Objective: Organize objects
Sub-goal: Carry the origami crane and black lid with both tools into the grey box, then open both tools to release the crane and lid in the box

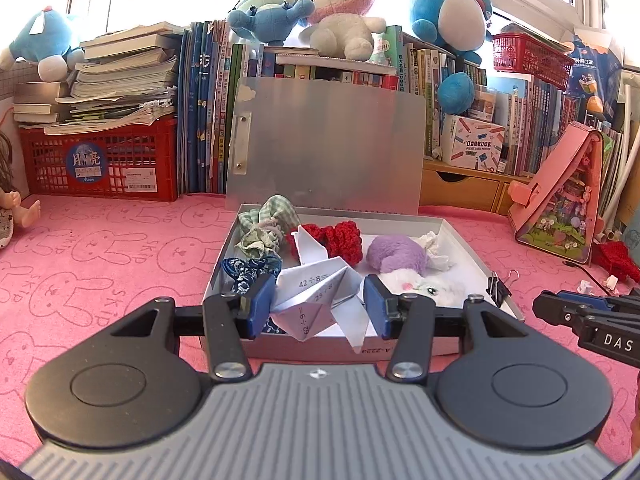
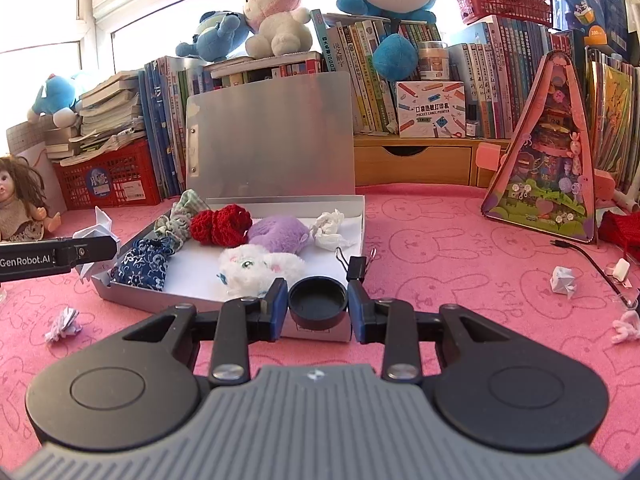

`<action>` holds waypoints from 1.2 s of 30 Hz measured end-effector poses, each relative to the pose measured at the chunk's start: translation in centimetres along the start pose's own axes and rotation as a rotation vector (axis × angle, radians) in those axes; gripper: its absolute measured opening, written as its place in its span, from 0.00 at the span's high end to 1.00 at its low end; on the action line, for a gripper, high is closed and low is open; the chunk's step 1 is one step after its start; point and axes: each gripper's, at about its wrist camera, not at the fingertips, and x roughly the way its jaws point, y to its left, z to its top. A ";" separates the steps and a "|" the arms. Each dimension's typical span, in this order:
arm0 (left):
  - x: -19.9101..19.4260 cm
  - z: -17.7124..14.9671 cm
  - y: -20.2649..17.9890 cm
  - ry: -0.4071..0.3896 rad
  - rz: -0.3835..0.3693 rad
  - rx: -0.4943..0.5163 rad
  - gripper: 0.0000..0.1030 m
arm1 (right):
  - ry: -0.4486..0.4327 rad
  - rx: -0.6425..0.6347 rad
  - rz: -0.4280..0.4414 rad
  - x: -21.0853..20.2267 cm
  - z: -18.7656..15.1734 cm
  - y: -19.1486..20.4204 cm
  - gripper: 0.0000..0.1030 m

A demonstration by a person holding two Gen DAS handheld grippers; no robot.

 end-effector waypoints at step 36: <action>19.8 3.3 -0.2 0.288 0.011 0.082 0.46 | 0.233 0.002 -0.045 16.4 5.2 0.7 0.64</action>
